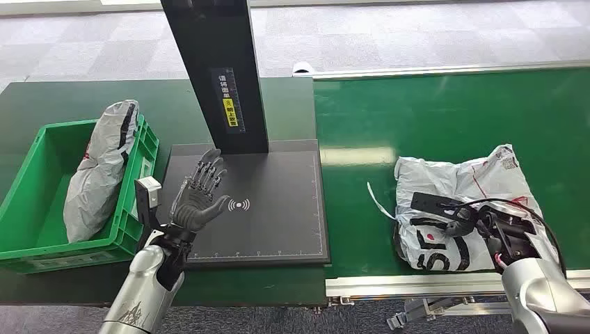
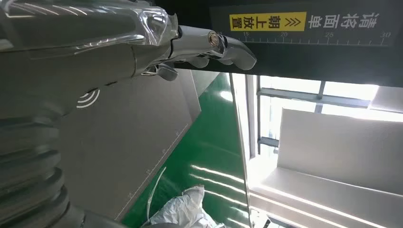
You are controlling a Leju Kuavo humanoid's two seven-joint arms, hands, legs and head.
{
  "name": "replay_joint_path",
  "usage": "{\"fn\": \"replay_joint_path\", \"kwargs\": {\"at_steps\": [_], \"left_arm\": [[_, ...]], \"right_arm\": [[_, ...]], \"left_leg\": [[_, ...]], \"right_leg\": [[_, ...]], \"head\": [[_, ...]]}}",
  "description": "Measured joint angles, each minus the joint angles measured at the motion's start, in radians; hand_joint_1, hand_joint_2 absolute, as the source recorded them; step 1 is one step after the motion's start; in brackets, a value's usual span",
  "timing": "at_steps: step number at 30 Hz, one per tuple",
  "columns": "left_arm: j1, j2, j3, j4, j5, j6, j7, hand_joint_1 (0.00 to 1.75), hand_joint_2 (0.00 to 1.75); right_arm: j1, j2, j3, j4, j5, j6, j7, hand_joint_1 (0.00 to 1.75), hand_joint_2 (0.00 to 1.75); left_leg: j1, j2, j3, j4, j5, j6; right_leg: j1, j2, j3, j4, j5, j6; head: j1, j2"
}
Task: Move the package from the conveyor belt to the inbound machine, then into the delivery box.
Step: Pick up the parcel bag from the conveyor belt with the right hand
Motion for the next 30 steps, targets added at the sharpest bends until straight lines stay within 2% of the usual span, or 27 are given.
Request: {"fn": "replay_joint_path", "kwargs": {"at_steps": [11, 17, 23, 30], "left_arm": [[0.001, 0.0, 0.007, -0.002, -0.001, 0.004, 0.002, 0.0, 1.75], [0.024, 0.005, 0.017, -0.054, 0.001, 0.019, 0.018, 0.0, 1.75], [0.042, 0.006, 0.021, -0.088, 0.006, 0.024, 0.027, 0.0, 1.75], [0.043, 0.006, 0.021, -0.094, 0.006, 0.036, 0.023, 0.0, 1.75]], "right_arm": [[-0.003, 0.004, 0.0, 0.005, -0.007, -0.024, -0.059, 1.75, 1.75], [-0.011, 0.029, 0.0, -0.015, -0.089, -0.247, -0.184, 1.75, 1.75], [-0.022, 0.048, 0.0, -0.055, -0.164, -0.378, -0.261, 1.75, 1.75], [0.011, 0.064, -0.019, -0.174, -0.311, -0.638, -0.394, 1.75, 1.75]], "left_leg": [[0.0, 0.0, -0.001, 0.0, 0.0, 0.0], [0.0, 0.0, -0.001, 0.0, 0.0, 0.0], [0.0, 0.0, -0.001, 0.0, 0.0, 0.0], [0.0, 0.0, -0.001, 0.0, 0.0, 0.0]], "right_leg": [[0.0, 0.0, 0.0, 0.0, 0.0, 0.0], [0.0, 0.0, 0.0, 0.0, 0.0, 0.0], [0.0, -0.001, 0.0, 0.0, 0.0, 0.0], [0.0, -0.001, 0.0, 0.0, 0.0, 0.0]], "head": [[0.0, 0.0], [0.0, 0.0], [0.0, 0.0], [0.0, 0.0]]}}
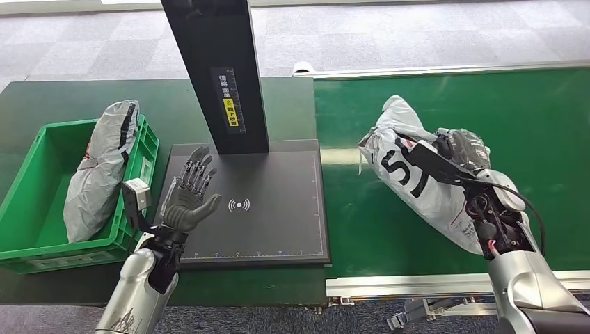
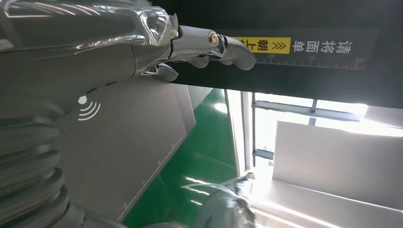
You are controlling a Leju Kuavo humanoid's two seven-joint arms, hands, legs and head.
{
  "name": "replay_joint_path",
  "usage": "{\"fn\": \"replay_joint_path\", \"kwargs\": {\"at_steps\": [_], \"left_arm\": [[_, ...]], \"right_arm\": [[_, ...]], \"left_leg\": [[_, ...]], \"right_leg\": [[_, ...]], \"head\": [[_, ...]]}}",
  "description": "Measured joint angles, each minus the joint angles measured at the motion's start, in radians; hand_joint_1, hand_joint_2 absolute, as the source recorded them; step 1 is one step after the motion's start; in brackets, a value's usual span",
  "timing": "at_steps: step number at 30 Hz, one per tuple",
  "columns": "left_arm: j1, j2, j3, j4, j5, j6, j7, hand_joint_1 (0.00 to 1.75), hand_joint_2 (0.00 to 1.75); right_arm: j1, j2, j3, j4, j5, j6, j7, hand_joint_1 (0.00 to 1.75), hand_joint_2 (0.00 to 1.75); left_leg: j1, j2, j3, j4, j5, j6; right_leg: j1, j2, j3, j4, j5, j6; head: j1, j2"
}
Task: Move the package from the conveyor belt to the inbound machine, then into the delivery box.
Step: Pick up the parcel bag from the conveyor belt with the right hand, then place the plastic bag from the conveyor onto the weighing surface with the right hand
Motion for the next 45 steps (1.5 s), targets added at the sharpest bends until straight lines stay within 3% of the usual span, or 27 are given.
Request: {"fn": "replay_joint_path", "kwargs": {"at_steps": [3, 9, 13, 17, 24, 28, 34, 45], "left_arm": [[0.0, -0.001, 0.0, -0.001, -0.015, 0.048, -0.031, 0.0, 1.75], [0.0, -0.017, 0.0, -0.046, -0.099, 0.283, -0.131, 0.0, 1.75], [0.0, -0.026, -0.004, -0.086, -0.097, 0.371, -0.174, 0.0, 1.75], [-0.001, -0.029, -0.019, -0.108, -0.083, 0.418, -0.206, 0.0, 1.75], [-0.019, -0.04, -0.044, -0.109, -0.053, 0.489, -0.256, 0.0, 1.75], [-0.026, -0.053, -0.043, -0.113, -0.019, 0.565, -0.29, 0.0, 1.75], [-0.033, -0.068, -0.037, -0.136, 0.03, 0.617, -0.304, 0.0, 1.75], [-0.064, -0.078, -0.053, -0.134, 0.04, 0.604, -0.304, 0.0, 1.75]], "right_arm": [[0.033, 0.014, -0.018, -0.087, -0.079, -0.103, -0.052, 1.75, 1.75], [0.137, 0.038, -0.04, -0.319, -0.201, -0.235, -0.125, 1.75, 1.75], [0.178, 0.055, -0.037, -0.419, -0.23, -0.325, -0.191, 1.75, 1.75], [0.188, 0.079, 0.0, -0.461, -0.178, -0.394, -0.231, 1.75, 1.75], [0.142, 0.127, 0.165, -0.404, -0.022, -0.464, -0.25, 1.75, 1.75], [0.082, 0.164, 0.267, -0.313, 0.026, -0.471, -0.266, 1.75, 1.75], [0.023, 0.264, 0.417, -0.18, 0.111, -0.453, -0.265, 1.75, 1.75], [-0.024, 0.41, 0.6, 0.001, 0.168, -0.264, -0.283, 1.75, 1.75]], "left_leg": [[0.0, 0.0, 0.0, 0.0, 0.0, 0.0], [0.0, 0.0, 0.0, 0.0, 0.0, 0.0], [0.0, 0.0, 0.0, 0.0, 0.0, 0.0], [0.0, 0.0, 0.0, 0.0, 0.0, 0.0], [0.0, 0.0, 0.001, 0.0, 0.0, 0.0], [0.0, 0.001, 0.001, 0.0, 0.0, 0.0], [0.001, 0.0, 0.001, 0.0, 0.0, 0.0], [0.0, 0.001, 0.001, 0.0, 0.0, 0.0]], "right_leg": [[0.0, 0.0, 0.0, 0.0, 0.0, 0.0], [0.001, 0.0, 0.0, 0.0, 0.0, 0.0], [0.0, 0.0, 0.0, 0.0, 0.0, 0.0], [0.0, 0.0, 0.0, 0.0, 0.0, 0.0], [0.001, 0.001, 0.0, 0.0, 0.0, 0.0], [0.001, 0.001, 0.0, 0.0, 0.0, 0.0], [0.001, 0.0, 0.0, 0.0, 0.0, 0.0], [0.001, 0.001, 0.0, 0.0, 0.0, 0.0]], "head": [[0.0, 0.0], [0.0, 0.0], [0.0, 0.0], [0.0, 0.0], [0.0, 0.0], [0.0, 0.0], [0.0, 0.0], [0.0, 0.0]]}}
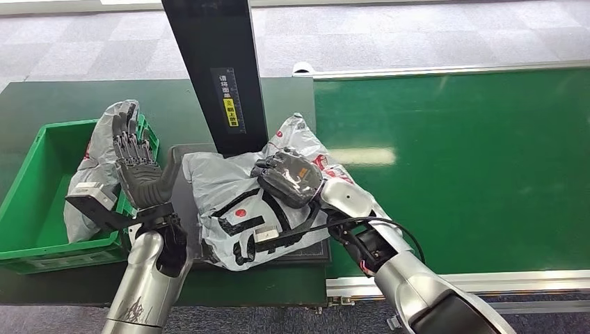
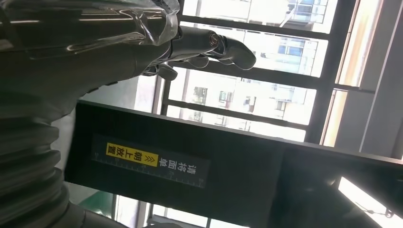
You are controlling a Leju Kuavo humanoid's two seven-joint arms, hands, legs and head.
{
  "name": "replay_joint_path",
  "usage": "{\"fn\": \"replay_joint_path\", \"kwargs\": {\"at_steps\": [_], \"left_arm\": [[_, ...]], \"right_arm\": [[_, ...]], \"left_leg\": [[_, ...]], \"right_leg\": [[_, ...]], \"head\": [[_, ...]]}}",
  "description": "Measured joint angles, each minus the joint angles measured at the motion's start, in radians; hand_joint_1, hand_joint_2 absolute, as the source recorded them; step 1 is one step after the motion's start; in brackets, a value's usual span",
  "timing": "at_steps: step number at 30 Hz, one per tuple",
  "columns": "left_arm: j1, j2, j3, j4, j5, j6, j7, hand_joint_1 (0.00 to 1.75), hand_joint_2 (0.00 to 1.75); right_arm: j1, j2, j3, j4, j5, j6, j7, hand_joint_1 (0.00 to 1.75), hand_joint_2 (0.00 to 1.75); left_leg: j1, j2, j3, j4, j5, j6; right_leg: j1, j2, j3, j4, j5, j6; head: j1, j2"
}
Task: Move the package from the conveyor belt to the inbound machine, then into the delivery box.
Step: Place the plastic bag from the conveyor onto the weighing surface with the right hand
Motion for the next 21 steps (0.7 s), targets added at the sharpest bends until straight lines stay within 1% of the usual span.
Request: {"fn": "replay_joint_path", "kwargs": {"at_steps": [4, 6, 13, 21], "left_arm": [[-0.032, -0.008, -0.023, 0.01, -0.005, -0.002, 0.0, 0.0, 1.75], [-0.044, -0.011, -0.033, 0.014, -0.007, -0.004, 0.001, 0.0, 1.75], [-0.057, -0.015, -0.046, 0.025, -0.007, -0.006, 0.003, 0.0, 1.75], [-0.06, -0.015, -0.048, 0.031, -0.008, -0.008, 0.004, 0.0, 1.75]], "right_arm": [[-0.004, 0.041, 0.071, 0.06, 0.027, 0.125, 0.033, 1.75, 1.75], [-0.004, 0.057, 0.098, 0.082, 0.03, 0.151, 0.046, 1.75, 1.75], [-0.008, 0.076, 0.138, 0.118, 0.029, 0.169, 0.056, 1.75, 1.75], [-0.012, 0.078, 0.147, 0.135, 0.021, 0.18, 0.066, 1.75, 1.75]], "left_leg": [[0.0, 0.0, 0.0, 0.0, 0.0, 0.0], [0.0, 0.0, 0.0, 0.0, 0.0, 0.0], [0.0, 0.0, 0.0, 0.0, 0.0, 0.0], [0.0, 0.0, 0.0, 0.0, 0.0, 0.0]], "right_leg": [[0.0, 0.0, 0.0, 0.0, 0.0, 0.0], [0.0, 0.0, 0.0, 0.0, 0.0, 0.0], [0.0, 0.0, 0.0, 0.0, 0.0, 0.0], [0.0, 0.0, 0.0, 0.0, 0.0, 0.0]], "head": [[0.0, 0.0], [0.0, 0.0], [0.0, 0.0], [0.0, 0.0]]}}
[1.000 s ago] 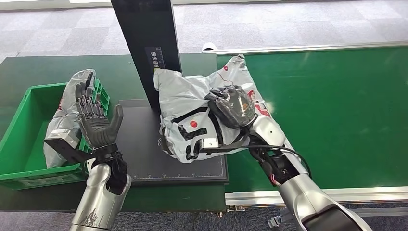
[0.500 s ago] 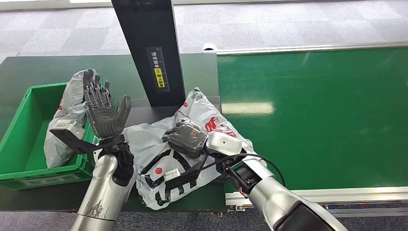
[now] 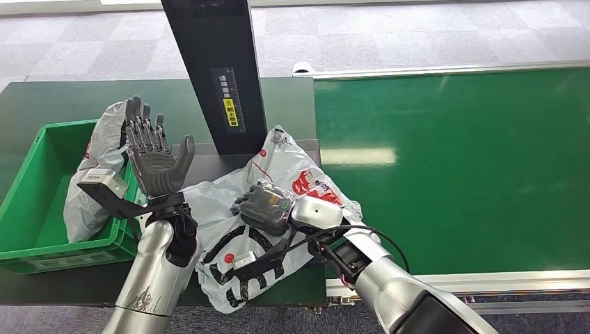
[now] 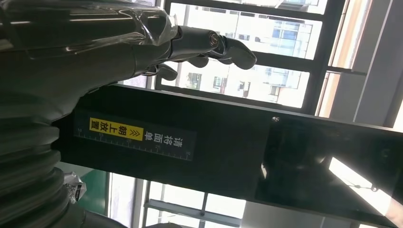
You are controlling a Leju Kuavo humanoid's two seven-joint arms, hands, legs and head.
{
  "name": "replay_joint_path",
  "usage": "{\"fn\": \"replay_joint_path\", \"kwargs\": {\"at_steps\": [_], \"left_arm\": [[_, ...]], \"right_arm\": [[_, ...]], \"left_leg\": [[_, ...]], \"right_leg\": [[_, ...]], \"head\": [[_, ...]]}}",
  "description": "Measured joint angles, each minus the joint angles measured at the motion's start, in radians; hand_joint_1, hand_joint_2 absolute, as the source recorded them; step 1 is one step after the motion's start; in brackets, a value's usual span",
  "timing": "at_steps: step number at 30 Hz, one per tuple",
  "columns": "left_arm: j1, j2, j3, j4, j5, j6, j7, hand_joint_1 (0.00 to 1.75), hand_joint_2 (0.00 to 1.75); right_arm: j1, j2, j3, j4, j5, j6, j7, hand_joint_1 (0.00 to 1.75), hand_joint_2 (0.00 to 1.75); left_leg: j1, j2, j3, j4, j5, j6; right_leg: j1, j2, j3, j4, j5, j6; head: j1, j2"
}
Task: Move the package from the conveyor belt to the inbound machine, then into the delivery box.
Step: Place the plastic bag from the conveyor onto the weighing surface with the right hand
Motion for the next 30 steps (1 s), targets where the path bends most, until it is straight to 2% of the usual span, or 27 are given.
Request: {"fn": "replay_joint_path", "kwargs": {"at_steps": [3, 4, 5, 7, 8, 9, 17, 21, 24, 28, 30], "left_arm": [[-0.006, -0.001, -0.009, 0.006, -0.011, -0.009, 0.014, 0.0, 1.75], [-0.01, -0.002, -0.015, 0.01, -0.016, -0.011, 0.018, 0.0, 1.75], [-0.013, -0.004, -0.019, 0.014, -0.019, -0.012, 0.02, 0.0, 1.75], [-0.018, -0.007, -0.025, 0.021, -0.022, -0.012, 0.023, 0.0, 1.75], [-0.02, -0.007, -0.027, 0.024, -0.022, -0.012, 0.023, 0.0, 1.75], [-0.022, -0.008, -0.029, 0.027, -0.023, -0.012, 0.023, 0.0, 1.75], [-0.03, -0.017, -0.035, 0.053, -0.038, -0.022, 0.026, 0.0, 1.75], [-0.03, -0.017, -0.035, 0.057, -0.042, -0.021, 0.029, 0.0, 1.75], [-0.029, -0.017, -0.035, 0.057, -0.043, -0.02, 0.034, 0.0, 1.75], [-0.026, -0.017, -0.034, 0.057, -0.043, -0.02, 0.039, 0.0, 1.75], [-0.024, -0.016, -0.033, 0.057, -0.043, -0.02, 0.041, 0.0, 1.75]], "right_arm": [[-0.006, 0.006, -0.01, 0.015, -0.062, 0.128, 0.096, 1.75, 1.75], [-0.009, 0.008, -0.015, 0.02, -0.081, 0.178, 0.13, 1.53, 1.75], [-0.011, 0.009, -0.02, 0.024, -0.092, 0.211, 0.15, 1.18, 1.75], [-0.015, 0.01, -0.026, 0.029, -0.102, 0.234, 0.162, 0.31, 1.75], [-0.017, 0.011, -0.029, 0.031, -0.106, 0.236, 0.164, 0.09, 1.75], [-0.019, 0.011, -0.033, 0.034, -0.113, 0.236, 0.162, 0.0, 1.75], [-0.046, 0.01, -0.107, 0.042, -0.233, 0.168, 0.102, 0.0, 1.75], [-0.052, 0.009, -0.163, 0.042, -0.276, 0.13, 0.092, 0.0, 0.0], [-0.055, 0.003, -0.179, 0.037, -0.254, 0.044, 0.087, 0.0, 0.0], [-0.06, -0.008, -0.185, 0.011, -0.235, -0.107, 0.047, 0.0, 1.75], [-0.062, -0.014, -0.196, -0.01, -0.242, -0.173, 0.023, 0.0, 1.75]], "left_leg": [[0.0, 0.0, 0.0, 0.0, 0.0, 0.0], [0.0, 0.0, 0.0, 0.0, 0.0, 0.0], [0.0, 0.0, 0.0, 0.0, 0.0, 0.0], [0.0, 0.001, 0.0, 0.0, 0.0, 0.0], [0.0, 0.002, 0.0, 0.0, 0.0, 0.0], [0.0, 0.002, 0.0, 0.0, 0.0, 0.0], [0.0, 0.002, 0.0, 0.0, 0.0, 0.0], [0.0, 0.002, 0.0, 0.0, 0.0, 0.0], [0.0, 0.002, 0.0, 0.0, 0.0, 0.0], [0.0, 0.002, 0.0, 0.0, 0.0, 0.0], [0.0, 0.002, 0.0, 0.0, 0.0, 0.0]], "right_leg": [[0.0, 0.0, 0.0, 0.0, 0.0, 0.0], [0.0, 0.0, 0.0, 0.0, 0.0, 0.0], [0.0, 0.0, 0.0, 0.0, 0.0, 0.0], [0.0, 0.001, 0.0, 0.0, 0.0, 0.0], [0.0, 0.001, 0.0, 0.0, 0.0, 0.0], [0.0, 0.001, 0.0, 0.0, 0.0, 0.0], [0.0, 0.001, 0.0, 0.0, 0.0, 0.0], [0.0, 0.001, 0.0, 0.0, 0.0, 0.0], [0.0, 0.001, 0.0, 0.0, 0.0, 0.0], [0.0, 0.001, 0.0, 0.0, 0.0, 0.0], [0.0, 0.001, 0.0, 0.0, 0.0, 0.0]], "head": [[0.0, 0.0], [0.0, 0.0], [0.0, 0.0], [0.0, 0.0], [0.0, 0.0], [0.0, 0.0], [0.0, 0.0], [0.0, 0.0], [0.0, 0.0], [0.0, 0.0], [0.0, 0.0]]}}
